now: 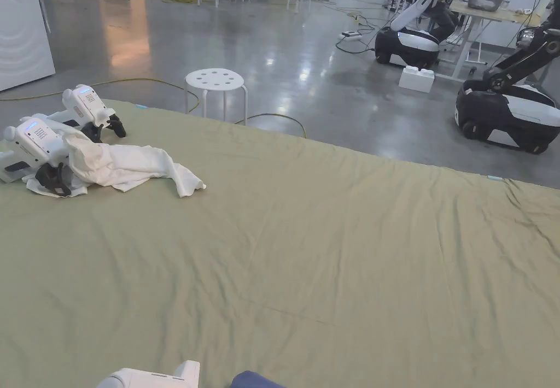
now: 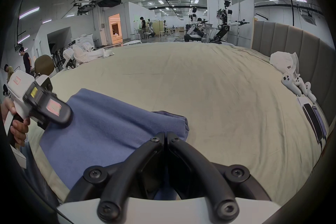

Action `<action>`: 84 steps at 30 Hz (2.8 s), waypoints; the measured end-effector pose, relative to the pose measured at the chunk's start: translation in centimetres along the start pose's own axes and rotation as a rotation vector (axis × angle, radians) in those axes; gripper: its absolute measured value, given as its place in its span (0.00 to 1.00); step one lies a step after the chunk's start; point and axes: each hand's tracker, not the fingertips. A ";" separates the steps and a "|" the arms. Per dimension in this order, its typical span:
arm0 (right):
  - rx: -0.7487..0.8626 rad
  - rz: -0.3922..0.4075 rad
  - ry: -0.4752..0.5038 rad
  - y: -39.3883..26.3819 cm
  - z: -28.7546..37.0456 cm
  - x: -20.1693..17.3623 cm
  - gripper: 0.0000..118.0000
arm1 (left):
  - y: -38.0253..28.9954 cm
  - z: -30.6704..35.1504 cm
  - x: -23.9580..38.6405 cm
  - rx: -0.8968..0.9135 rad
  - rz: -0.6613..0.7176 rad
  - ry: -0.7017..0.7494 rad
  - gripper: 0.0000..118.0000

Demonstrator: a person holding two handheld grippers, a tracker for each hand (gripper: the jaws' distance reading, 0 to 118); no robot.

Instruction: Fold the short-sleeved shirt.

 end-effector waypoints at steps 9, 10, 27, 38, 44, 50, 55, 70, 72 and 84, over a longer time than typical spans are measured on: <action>0.001 0.014 -0.003 -0.3 -0.3 0.0 0.00 | -1.1 1.4 1.6 0.051 0.015 -0.041 0.16; 0.002 0.016 -0.002 -0.3 -0.3 0.1 0.00 | 0.7 1.9 -0.4 0.067 0.029 -0.053 0.15; 0.296 -0.034 -0.139 15.5 3.4 9.0 0.00 | 7.1 21.7 -0.3 0.254 -0.019 0.125 0.15; 0.348 -0.057 -0.197 19.9 4.2 12.4 0.00 | 11.6 36.0 0.8 0.327 0.011 0.497 0.15; 0.296 -0.106 -0.181 19.1 3.2 12.5 0.00 | 11.1 37.0 -1.1 0.285 0.049 0.754 0.21; 0.268 -0.123 -0.170 18.3 2.6 12.5 0.00 | 11.7 38.7 -3.8 0.353 0.044 0.870 0.60; 0.264 -0.120 -0.159 18.1 2.6 12.3 0.00 | 8.6 36.9 3.9 0.404 -0.073 1.061 0.60; 0.261 -0.078 -0.128 16.7 2.7 10.5 0.00 | 4.2 21.3 7.9 0.541 -0.420 0.852 0.60; 0.258 -0.076 -0.122 16.7 2.5 10.2 0.00 | 3.5 18.1 8.9 0.584 -0.478 0.844 0.58; 0.352 -0.039 -0.130 18.9 3.0 8.2 0.00 | 3.4 6.3 16.0 0.911 -0.738 0.809 0.12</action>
